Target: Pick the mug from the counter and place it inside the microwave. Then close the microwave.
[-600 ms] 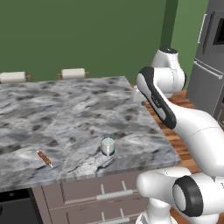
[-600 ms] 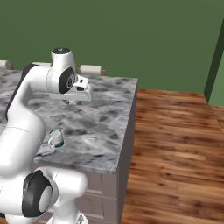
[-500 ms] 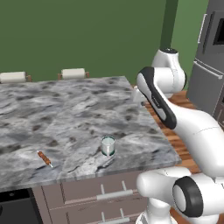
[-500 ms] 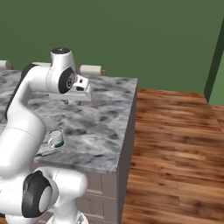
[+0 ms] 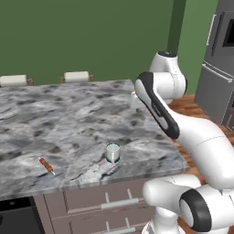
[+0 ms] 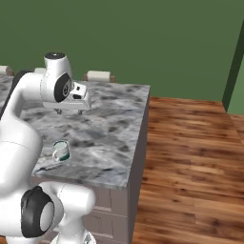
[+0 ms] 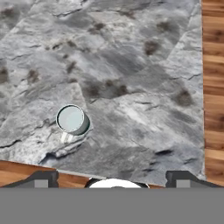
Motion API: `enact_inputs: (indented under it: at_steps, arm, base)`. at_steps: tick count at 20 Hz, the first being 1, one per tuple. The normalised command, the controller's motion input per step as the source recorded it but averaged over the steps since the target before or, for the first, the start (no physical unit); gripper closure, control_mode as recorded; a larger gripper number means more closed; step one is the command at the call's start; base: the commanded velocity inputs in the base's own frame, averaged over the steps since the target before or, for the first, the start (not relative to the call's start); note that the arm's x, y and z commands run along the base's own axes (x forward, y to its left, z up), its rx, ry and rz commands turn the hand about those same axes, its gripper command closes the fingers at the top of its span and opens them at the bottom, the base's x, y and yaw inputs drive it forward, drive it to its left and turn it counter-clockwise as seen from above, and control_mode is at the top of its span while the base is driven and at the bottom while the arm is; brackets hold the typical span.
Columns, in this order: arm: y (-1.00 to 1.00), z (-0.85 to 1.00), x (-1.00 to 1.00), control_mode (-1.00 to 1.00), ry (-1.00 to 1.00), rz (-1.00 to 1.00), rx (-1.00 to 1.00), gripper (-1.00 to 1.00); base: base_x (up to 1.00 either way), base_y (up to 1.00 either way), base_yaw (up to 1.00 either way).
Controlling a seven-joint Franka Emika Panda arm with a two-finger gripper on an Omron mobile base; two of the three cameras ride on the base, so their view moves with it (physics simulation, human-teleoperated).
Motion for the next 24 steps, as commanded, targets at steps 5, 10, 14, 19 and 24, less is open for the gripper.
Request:
enact_inputs:
  at_steps: [5, 10, 14, 19, 24]
  arm:
    - [0.47, -0.08, -0.05, -1.00, 0.00, 0.01, 0.00, -1.00]
    - [0.18, -0.16, 0.00, -1.00, 0.00, -0.06, 0.00, -1.00]
    - [0.10, -0.14, 0.00, -1.00, 0.07, -0.23, 0.00, -1.00]
    - [0.00, -0.05, -0.08, -1.00, 0.19, -0.34, 0.02, -1.00]
    - [0.04, -0.19, -0.10, -1.00, 0.15, -0.15, 0.07, -1.00]
  base:
    - [0.00, 0.00, 0.00]
    - [0.00, 0.00, 0.00]
    - [0.00, 0.00, 0.00]
    - [0.00, 0.00, 0.00]
    - [0.00, 0.00, 0.00]
